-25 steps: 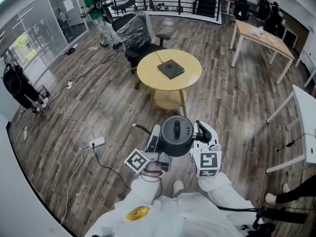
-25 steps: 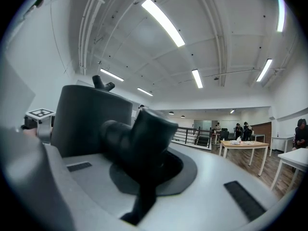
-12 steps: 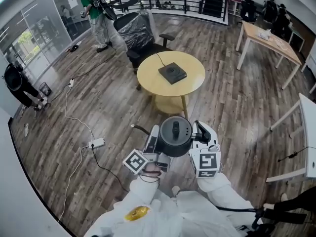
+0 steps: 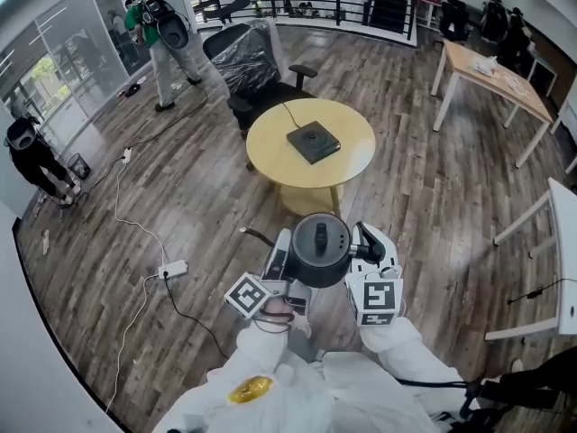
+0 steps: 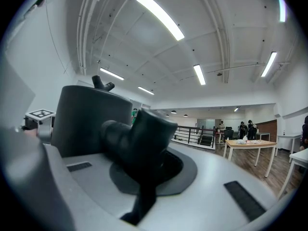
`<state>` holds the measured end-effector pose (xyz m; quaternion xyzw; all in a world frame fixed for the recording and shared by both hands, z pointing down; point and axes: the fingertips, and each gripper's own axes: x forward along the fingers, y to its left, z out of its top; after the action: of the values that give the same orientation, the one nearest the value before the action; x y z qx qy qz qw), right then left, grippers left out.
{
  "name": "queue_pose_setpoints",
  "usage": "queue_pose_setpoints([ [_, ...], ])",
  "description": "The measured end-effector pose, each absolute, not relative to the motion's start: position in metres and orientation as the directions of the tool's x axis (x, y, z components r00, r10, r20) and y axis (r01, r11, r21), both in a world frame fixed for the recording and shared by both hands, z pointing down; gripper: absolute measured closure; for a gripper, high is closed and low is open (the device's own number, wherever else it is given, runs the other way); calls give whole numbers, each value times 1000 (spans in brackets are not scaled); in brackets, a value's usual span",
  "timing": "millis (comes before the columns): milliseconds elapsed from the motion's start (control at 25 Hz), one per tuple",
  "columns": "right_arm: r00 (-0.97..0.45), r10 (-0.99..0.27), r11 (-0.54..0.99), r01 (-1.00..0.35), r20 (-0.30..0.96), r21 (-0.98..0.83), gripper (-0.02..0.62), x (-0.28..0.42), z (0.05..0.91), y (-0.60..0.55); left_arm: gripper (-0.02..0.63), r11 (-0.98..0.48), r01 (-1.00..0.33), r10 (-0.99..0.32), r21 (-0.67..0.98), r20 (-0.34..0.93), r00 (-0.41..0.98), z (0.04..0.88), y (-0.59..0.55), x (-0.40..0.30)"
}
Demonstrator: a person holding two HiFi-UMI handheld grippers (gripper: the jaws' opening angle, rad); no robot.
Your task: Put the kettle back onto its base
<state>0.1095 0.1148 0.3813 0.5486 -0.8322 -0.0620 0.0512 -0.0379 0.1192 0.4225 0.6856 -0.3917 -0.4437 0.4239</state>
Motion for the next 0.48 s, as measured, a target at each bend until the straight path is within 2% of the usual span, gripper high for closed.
queue_pose_setpoints([
  [480, -353, -935, 353, -921, 28, 165, 586, 101, 387, 32, 344, -347, -145, -898, 927, -283, 336, 424, 30, -47],
])
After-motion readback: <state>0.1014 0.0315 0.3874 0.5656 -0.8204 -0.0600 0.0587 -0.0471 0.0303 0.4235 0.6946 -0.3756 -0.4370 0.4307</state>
